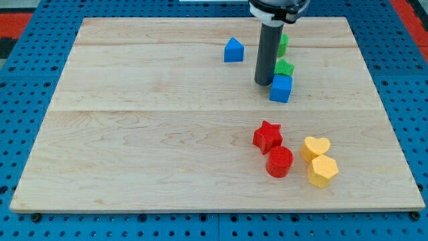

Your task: Move the green star along with blue cube closer to the red star

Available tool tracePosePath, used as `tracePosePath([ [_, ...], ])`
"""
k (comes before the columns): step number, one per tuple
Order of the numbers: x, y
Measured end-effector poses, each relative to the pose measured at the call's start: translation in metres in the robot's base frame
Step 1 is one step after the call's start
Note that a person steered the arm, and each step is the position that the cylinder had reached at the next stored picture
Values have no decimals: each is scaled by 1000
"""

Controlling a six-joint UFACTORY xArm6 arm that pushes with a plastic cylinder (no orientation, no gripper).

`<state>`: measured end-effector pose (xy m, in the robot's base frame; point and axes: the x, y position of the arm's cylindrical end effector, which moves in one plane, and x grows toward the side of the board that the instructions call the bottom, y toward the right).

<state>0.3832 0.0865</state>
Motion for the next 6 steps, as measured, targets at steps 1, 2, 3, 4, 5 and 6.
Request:
tracePosePath([
  [1, -8, -18],
  [2, -30, -16],
  [3, -56, -11],
  [4, -48, 17],
  [5, -12, 22],
  [6, 10, 22],
])
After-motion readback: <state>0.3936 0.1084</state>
